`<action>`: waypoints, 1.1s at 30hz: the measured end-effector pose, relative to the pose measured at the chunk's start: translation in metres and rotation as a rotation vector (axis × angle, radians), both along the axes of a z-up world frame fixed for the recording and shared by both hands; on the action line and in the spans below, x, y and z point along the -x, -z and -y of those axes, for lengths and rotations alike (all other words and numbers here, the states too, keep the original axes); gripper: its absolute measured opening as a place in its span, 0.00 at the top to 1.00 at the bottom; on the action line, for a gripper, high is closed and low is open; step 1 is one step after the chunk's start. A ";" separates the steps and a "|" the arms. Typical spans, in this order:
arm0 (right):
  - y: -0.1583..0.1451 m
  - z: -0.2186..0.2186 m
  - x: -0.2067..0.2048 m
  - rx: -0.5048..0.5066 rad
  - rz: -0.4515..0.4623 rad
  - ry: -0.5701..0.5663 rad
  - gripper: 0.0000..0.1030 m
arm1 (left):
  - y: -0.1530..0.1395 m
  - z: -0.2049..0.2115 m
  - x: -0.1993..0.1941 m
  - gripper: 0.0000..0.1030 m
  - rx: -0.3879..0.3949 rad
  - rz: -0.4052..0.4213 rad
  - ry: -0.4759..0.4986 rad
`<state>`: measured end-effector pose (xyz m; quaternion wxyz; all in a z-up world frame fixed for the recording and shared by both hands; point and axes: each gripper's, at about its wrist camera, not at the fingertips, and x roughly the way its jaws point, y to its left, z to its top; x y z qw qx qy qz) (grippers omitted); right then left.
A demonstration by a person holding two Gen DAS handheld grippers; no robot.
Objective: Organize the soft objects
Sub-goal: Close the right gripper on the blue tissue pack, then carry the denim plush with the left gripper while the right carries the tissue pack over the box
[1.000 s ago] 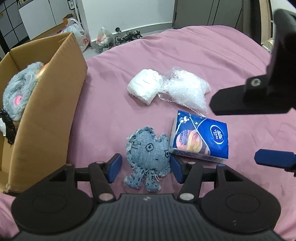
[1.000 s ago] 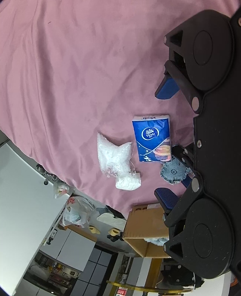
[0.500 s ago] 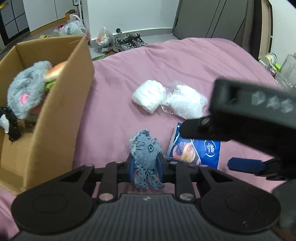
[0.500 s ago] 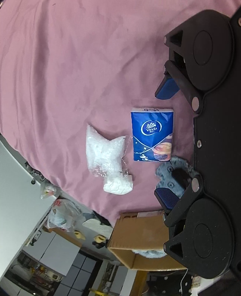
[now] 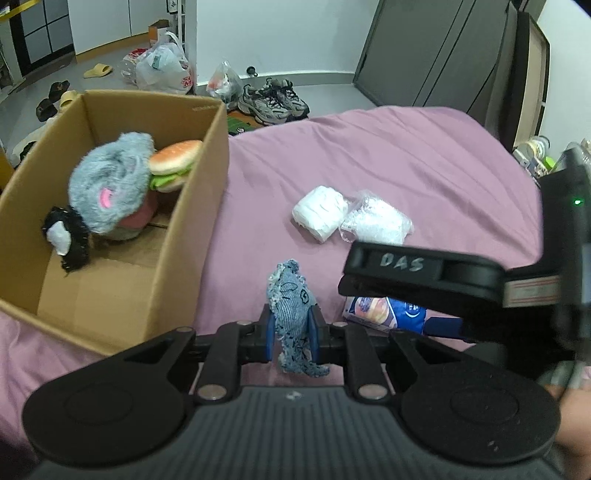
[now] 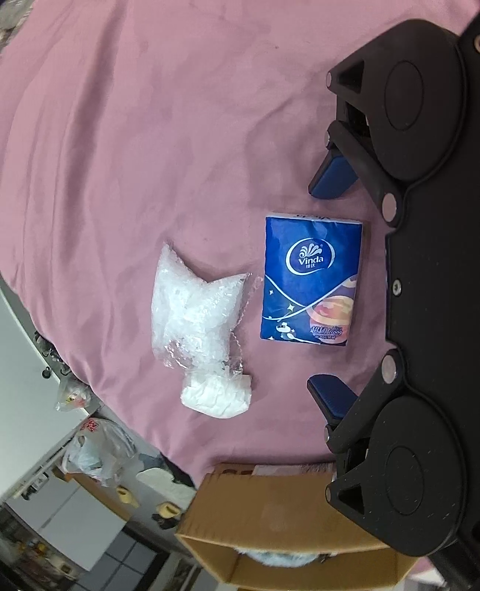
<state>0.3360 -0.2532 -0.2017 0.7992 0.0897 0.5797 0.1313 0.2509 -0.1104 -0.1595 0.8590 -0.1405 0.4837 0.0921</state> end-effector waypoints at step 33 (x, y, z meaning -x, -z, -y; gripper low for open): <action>-0.086 0.005 0.073 -0.047 0.221 -0.023 0.32 | -0.103 -0.102 0.075 0.83 0.052 0.175 -0.100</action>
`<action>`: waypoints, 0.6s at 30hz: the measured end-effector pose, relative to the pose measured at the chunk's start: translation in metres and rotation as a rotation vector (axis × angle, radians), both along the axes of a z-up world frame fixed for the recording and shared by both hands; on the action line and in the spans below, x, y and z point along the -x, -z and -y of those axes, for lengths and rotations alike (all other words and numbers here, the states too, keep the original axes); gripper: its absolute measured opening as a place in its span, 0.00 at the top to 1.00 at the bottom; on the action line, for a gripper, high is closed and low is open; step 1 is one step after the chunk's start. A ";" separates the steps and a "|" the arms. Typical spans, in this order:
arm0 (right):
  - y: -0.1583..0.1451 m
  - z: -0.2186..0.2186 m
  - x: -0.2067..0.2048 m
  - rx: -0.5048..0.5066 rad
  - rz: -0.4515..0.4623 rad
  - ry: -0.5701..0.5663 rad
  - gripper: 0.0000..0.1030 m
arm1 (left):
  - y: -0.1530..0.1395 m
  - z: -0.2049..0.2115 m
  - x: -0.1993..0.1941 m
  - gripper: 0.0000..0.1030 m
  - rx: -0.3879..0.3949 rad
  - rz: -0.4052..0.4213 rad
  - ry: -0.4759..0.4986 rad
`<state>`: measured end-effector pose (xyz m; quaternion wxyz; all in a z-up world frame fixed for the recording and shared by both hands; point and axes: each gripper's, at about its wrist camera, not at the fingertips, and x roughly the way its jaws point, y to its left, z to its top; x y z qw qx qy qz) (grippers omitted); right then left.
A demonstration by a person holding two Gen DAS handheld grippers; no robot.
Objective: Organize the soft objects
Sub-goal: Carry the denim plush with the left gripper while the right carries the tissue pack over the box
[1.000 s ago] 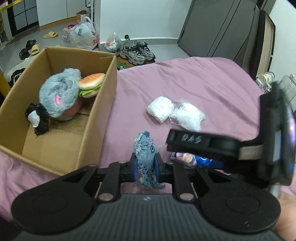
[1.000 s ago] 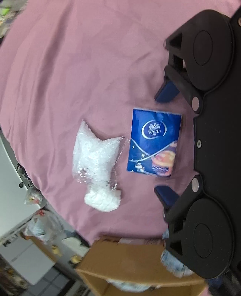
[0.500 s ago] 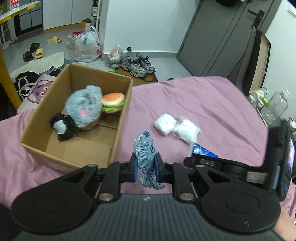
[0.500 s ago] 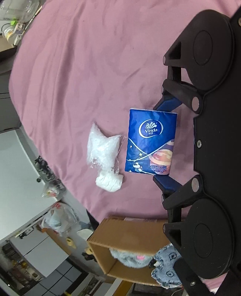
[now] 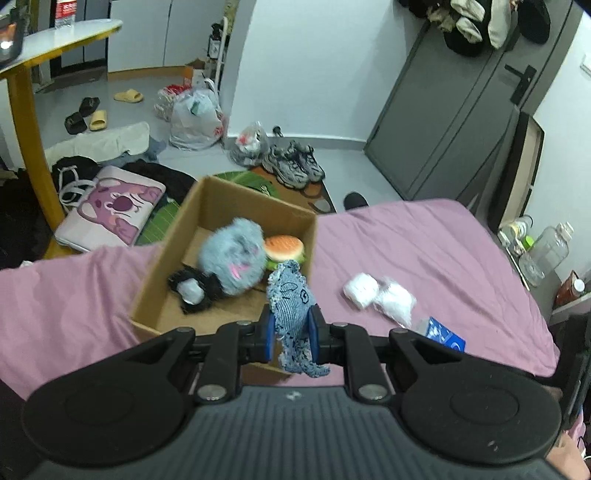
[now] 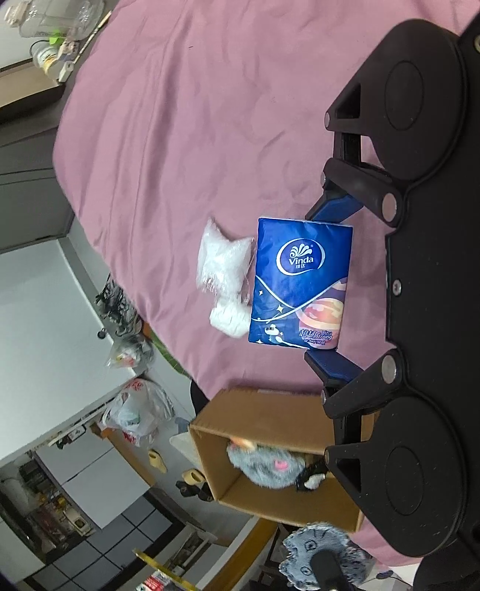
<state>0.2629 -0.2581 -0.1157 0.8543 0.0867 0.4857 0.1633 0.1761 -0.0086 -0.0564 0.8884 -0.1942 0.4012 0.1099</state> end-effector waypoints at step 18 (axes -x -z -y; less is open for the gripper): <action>-0.045 -0.046 0.014 -0.036 0.095 -0.055 0.32 | -0.004 -0.065 0.009 0.83 0.033 0.021 -0.054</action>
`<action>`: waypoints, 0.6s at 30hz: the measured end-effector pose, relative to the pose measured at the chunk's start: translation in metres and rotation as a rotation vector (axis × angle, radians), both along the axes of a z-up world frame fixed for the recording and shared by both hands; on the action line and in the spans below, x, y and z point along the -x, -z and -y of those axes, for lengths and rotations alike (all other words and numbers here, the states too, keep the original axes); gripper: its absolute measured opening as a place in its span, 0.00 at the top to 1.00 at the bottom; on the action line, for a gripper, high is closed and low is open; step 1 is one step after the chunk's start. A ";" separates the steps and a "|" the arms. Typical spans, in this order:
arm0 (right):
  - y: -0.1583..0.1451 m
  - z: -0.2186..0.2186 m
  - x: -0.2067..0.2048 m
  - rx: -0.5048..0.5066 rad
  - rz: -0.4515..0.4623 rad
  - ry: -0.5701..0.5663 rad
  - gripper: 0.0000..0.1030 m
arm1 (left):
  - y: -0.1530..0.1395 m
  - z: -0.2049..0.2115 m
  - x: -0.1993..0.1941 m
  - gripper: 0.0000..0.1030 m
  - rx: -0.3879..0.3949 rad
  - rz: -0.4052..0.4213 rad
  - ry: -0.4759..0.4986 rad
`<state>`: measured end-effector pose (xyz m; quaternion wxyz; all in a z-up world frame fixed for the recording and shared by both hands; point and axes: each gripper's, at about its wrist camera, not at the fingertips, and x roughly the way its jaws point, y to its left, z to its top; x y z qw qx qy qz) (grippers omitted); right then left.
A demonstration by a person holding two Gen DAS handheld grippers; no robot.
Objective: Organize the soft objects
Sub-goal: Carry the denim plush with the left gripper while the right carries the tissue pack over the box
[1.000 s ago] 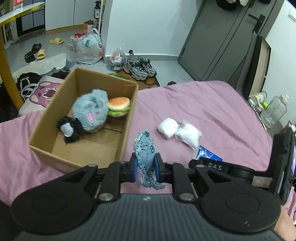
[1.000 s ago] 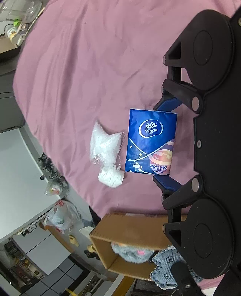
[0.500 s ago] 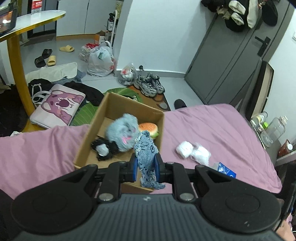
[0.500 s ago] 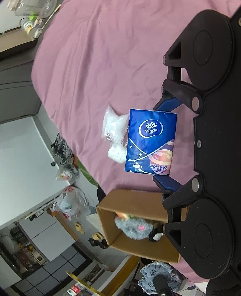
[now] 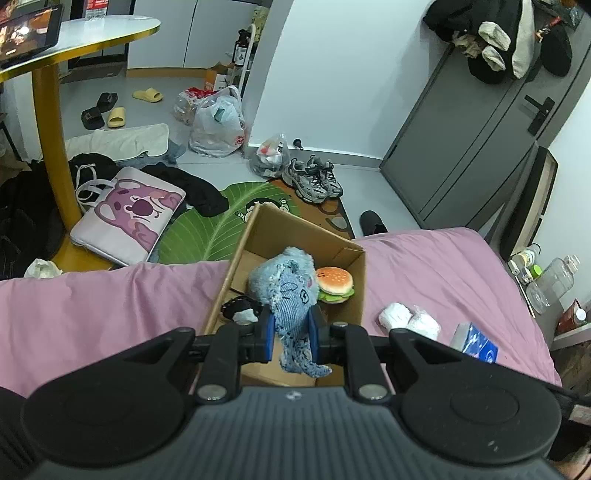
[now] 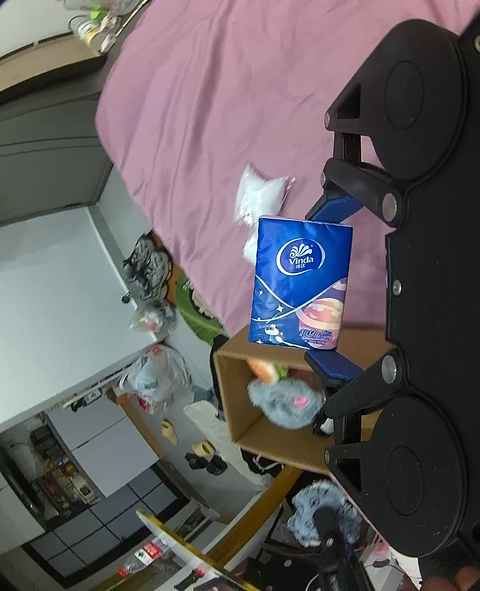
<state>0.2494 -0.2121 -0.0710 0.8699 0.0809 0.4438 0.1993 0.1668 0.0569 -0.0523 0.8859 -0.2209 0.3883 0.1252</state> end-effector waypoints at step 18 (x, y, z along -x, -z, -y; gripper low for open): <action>-0.025 -0.061 -0.019 -0.054 0.032 -0.122 0.32 | 0.027 -0.035 -0.016 0.83 0.042 -0.054 -0.024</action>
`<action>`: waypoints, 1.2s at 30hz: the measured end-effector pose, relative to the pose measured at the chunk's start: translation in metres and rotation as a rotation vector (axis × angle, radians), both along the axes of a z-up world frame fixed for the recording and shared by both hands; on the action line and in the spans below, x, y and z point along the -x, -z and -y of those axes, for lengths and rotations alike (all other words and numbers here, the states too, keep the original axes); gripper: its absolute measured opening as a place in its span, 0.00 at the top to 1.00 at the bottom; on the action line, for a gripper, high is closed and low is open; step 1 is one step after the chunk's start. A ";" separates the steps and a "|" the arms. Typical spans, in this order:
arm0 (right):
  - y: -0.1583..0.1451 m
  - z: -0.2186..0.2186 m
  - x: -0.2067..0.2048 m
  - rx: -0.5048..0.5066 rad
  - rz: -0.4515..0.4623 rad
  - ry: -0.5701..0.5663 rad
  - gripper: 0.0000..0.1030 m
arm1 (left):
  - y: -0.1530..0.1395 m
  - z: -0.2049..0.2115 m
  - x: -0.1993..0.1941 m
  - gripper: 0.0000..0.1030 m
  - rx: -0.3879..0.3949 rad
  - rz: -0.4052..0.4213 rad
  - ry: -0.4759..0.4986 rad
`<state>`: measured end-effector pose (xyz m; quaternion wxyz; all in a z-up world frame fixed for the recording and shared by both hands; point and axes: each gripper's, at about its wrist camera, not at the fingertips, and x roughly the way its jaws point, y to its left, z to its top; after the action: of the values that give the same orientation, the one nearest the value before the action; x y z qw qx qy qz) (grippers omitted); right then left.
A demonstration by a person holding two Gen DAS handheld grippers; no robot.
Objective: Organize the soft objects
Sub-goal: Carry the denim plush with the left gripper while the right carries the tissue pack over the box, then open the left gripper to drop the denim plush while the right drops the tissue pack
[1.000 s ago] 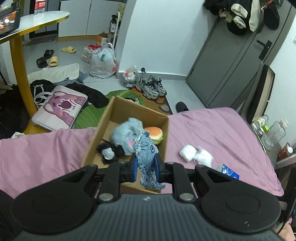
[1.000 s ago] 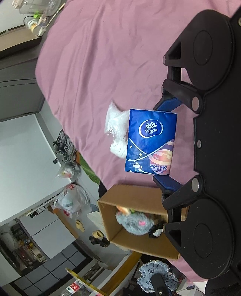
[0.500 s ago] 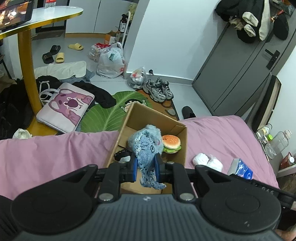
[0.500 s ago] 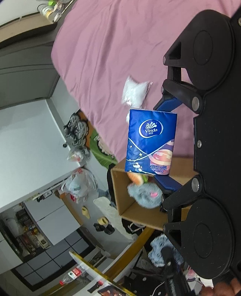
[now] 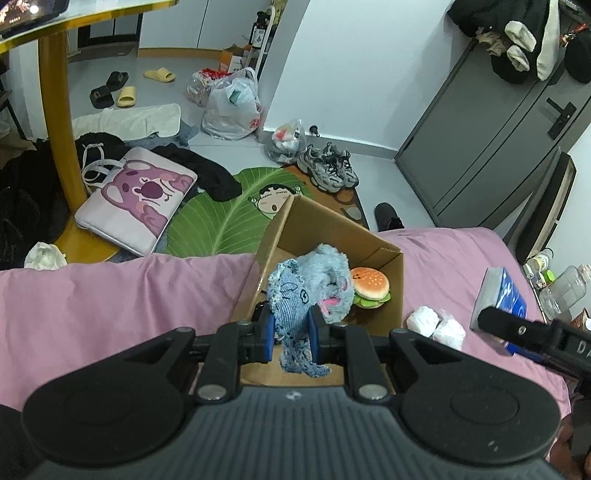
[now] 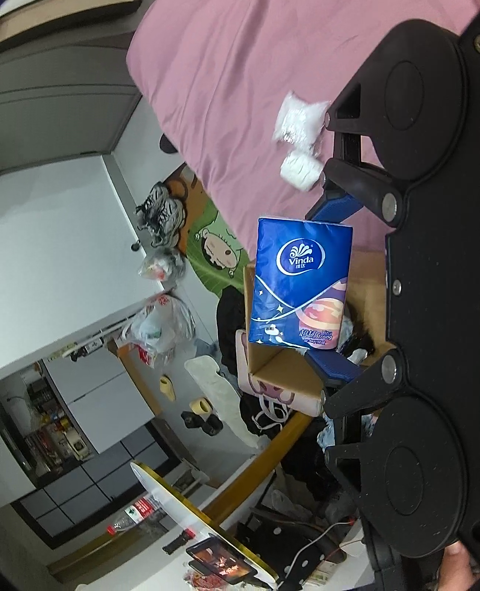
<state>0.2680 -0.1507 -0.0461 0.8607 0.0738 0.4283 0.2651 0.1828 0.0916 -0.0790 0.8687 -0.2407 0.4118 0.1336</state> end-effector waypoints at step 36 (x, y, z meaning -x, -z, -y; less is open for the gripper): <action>0.061 -0.065 -0.012 0.029 -0.163 -0.190 0.31 | 0.048 0.006 -0.032 0.80 -0.131 -0.153 0.203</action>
<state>0.2797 -0.0860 -0.1070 0.7951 0.0416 0.5056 0.3324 0.2150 0.0859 -0.1273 0.8576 -0.1295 0.4897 0.0895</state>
